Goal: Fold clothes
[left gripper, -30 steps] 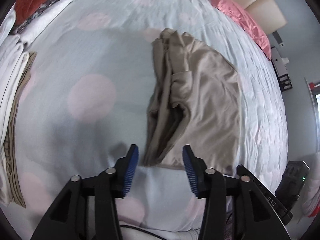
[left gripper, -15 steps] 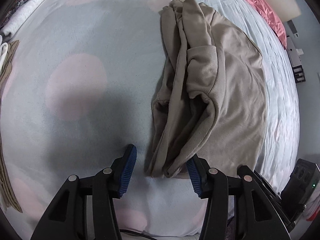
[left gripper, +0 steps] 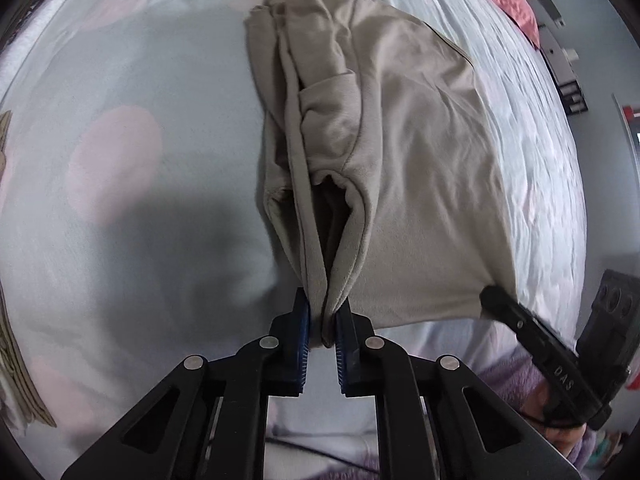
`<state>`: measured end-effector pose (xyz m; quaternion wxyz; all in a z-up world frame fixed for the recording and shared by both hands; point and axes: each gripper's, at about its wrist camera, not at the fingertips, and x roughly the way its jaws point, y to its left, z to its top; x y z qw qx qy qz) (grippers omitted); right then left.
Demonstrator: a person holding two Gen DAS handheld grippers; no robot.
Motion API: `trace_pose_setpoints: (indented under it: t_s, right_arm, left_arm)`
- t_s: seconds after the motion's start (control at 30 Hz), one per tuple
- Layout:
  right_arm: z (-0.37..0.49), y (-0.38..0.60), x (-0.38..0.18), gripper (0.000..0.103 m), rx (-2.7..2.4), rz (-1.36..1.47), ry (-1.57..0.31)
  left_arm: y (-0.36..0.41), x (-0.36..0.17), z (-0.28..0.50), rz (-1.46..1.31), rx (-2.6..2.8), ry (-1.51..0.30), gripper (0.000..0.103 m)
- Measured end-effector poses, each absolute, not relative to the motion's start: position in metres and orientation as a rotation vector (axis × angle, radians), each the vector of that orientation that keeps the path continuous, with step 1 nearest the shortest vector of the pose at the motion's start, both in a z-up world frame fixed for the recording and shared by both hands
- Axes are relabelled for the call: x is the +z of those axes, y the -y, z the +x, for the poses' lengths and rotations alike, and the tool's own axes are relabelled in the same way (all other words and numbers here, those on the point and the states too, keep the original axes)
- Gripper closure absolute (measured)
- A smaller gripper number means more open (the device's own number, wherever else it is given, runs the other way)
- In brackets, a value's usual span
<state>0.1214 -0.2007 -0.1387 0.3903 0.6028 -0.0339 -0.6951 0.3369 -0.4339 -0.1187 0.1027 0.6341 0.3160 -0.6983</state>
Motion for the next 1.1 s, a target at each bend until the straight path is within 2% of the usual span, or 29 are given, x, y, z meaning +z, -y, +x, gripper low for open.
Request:
trace_pose_setpoints:
  t_s: [0.23, 0.4, 0.47, 0.6, 0.67, 0.8, 0.9, 1.1]
  right_arm:
    - [0.135, 0.189, -0.145, 0.098, -1.742, 1.641, 0.009]
    - [0.14, 0.191, -0.163, 0.097, -1.728, 1.695, -0.052]
    - [0.139, 0.19, -0.17, 0.092, -1.721, 1.735, -0.038]
    - [0.136, 0.183, -0.169, 0.089, -1.732, 1.771, -0.002]
    - [0.135, 0.178, -0.167, 0.088, -1.766, 1.776, 0.0]
    - [0.134, 0.172, -0.155, 0.088, -1.887, 1.742, -0.028]
    - [0.131, 0.166, -0.145, 0.088, -1.987, 1.706, -0.033]
    - [0.125, 0.16, -0.136, 0.088, -2.041, 1.624, 0.039]
  left_arm:
    - [0.419, -0.127, 0.358, 2.009, -1.974, -0.9, 0.091]
    - [0.425, -0.142, 0.367, 2.074, -1.858, -0.89, 0.083]
    - [0.427, -0.144, 0.373, 2.084, -1.837, -0.901, 0.078]
    - [0.433, -0.141, 0.387, 2.076, -1.806, -0.925, 0.069]
    - [0.438, -0.139, 0.391, 2.053, -1.791, -0.934, 0.06]
    - [0.446, -0.124, 0.405, 1.978, -1.803, -0.908, 0.06]
    - [0.45, -0.118, 0.387, 1.889, -1.83, -0.87, 0.06]
    - [0.458, -0.088, 0.399, 1.642, -2.014, -0.937, 0.06]
